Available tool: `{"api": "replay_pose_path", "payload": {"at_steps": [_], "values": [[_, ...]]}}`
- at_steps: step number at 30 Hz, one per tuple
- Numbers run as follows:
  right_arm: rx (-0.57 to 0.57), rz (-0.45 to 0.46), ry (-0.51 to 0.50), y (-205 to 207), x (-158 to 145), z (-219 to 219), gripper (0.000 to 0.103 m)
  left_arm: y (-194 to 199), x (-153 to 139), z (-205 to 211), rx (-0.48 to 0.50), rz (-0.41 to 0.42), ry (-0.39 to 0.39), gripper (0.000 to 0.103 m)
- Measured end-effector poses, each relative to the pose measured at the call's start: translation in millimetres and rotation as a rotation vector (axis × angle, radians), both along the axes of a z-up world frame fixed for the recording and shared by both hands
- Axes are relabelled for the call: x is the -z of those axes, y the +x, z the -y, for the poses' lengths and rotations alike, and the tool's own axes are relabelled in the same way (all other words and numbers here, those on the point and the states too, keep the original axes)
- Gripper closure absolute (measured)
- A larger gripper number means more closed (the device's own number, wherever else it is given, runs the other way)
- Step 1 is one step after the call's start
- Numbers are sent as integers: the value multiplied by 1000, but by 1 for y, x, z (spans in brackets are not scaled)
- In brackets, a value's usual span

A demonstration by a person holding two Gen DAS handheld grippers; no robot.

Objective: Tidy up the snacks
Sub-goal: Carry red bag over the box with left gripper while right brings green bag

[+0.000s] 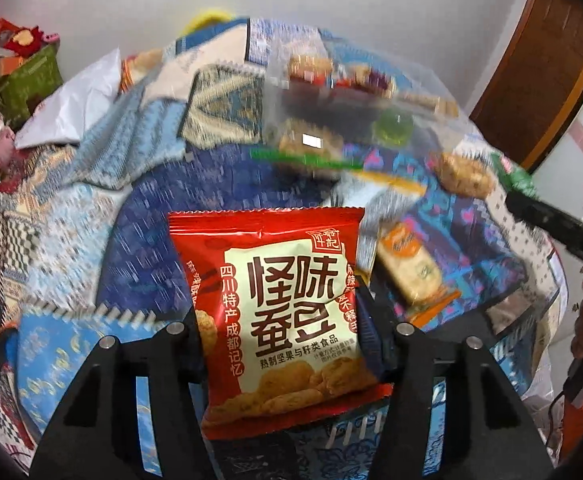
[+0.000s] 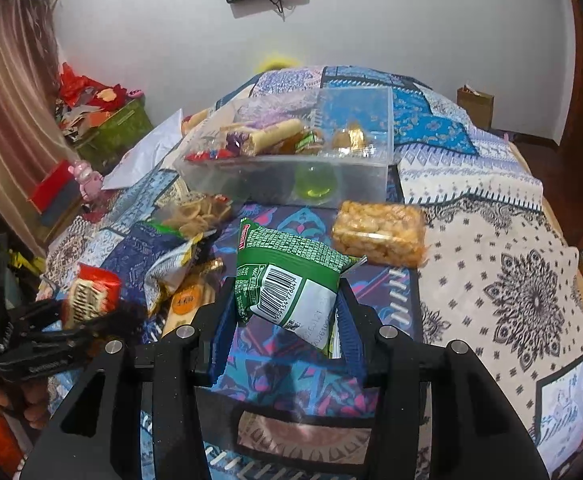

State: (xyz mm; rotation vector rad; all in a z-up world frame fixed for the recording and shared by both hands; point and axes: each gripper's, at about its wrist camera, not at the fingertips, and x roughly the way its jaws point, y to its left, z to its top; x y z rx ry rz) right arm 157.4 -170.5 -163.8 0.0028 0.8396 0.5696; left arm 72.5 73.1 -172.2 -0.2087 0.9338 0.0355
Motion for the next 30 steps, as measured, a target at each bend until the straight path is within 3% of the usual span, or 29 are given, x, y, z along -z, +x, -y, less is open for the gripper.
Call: {"api": "replay_pose_path", "payload": {"at_steps": [7,15,30], "values": [[7,52,19,15,-20,-2,60,22,-35,-6,3,81,40,46],[25,96,51,41,-41,-7,60,69,-71,0,25,170,20,46],[26,133,46,104,-45,-32,60,170,-72,14,60,207,-44,46]]}}
